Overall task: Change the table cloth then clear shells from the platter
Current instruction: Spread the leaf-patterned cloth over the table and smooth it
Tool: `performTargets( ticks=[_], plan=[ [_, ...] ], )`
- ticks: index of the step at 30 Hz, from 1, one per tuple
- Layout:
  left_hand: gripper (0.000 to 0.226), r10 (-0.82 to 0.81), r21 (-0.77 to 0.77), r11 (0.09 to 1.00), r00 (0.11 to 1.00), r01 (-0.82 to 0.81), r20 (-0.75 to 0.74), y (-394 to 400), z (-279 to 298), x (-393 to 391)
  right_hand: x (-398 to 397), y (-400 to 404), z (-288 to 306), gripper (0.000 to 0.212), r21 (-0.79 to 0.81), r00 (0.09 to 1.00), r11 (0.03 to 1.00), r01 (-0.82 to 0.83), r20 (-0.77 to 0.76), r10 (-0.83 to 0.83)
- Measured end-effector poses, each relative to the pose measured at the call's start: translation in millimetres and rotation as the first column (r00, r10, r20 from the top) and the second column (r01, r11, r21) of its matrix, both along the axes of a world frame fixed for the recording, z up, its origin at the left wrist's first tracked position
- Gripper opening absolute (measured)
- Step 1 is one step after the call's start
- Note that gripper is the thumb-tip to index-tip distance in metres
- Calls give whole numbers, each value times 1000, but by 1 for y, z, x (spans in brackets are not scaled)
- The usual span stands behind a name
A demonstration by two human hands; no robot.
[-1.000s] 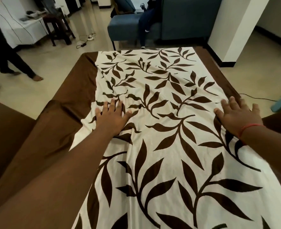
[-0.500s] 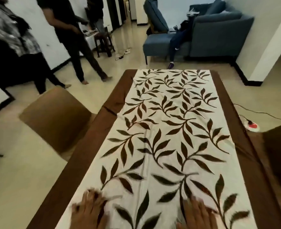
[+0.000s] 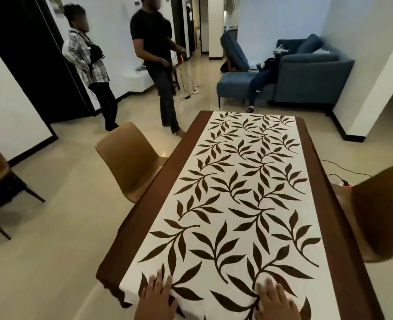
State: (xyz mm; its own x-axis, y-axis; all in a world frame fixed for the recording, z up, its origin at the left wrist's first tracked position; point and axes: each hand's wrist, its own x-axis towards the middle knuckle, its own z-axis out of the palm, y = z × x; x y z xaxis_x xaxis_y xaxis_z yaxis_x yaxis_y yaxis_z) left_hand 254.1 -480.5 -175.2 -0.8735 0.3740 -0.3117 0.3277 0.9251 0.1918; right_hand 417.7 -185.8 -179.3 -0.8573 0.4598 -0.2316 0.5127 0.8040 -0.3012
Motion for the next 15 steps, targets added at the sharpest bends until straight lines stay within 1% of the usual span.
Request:
performTargets(
  ticks=[3,5,6,7,8,9,10,12,15],
  plan=[
    [76,-89,-26,996,996,88,-20,-15,-14,-6,6,-20,10,71,34,999,999,-3,38,1],
    [76,-148,-113,981,985,157,88,-22,8,-10,8,-35,16,72,32,998,999,8,60,-10],
    [76,-190,-149,968,976,204,108,-25,29,-11,8,-44,19,72,7,993,1000,4,118,-5],
    [78,-222,-141,962,970,235,101,-29,41,-12,7,-53,31,76,-39,966,999,14,259,-4],
    [76,-262,-147,947,953,284,154,-37,48,-13,3,-64,45,84,-30,933,999,45,357,-31],
    [71,-261,-134,949,950,285,173,-44,50,-15,-1,-75,58,90,25,923,997,70,377,-74],
    [67,-264,-142,947,949,289,169,-48,52,-17,-1,-83,62,90,9,920,998,61,387,-60],
    [64,-301,-148,936,943,321,142,-62,50,-23,-5,-99,62,81,-45,923,993,113,374,-88],
    [64,-312,-160,933,947,321,80,-86,43,-33,-11,-122,59,76,-6,935,996,87,347,-79]
  ],
)
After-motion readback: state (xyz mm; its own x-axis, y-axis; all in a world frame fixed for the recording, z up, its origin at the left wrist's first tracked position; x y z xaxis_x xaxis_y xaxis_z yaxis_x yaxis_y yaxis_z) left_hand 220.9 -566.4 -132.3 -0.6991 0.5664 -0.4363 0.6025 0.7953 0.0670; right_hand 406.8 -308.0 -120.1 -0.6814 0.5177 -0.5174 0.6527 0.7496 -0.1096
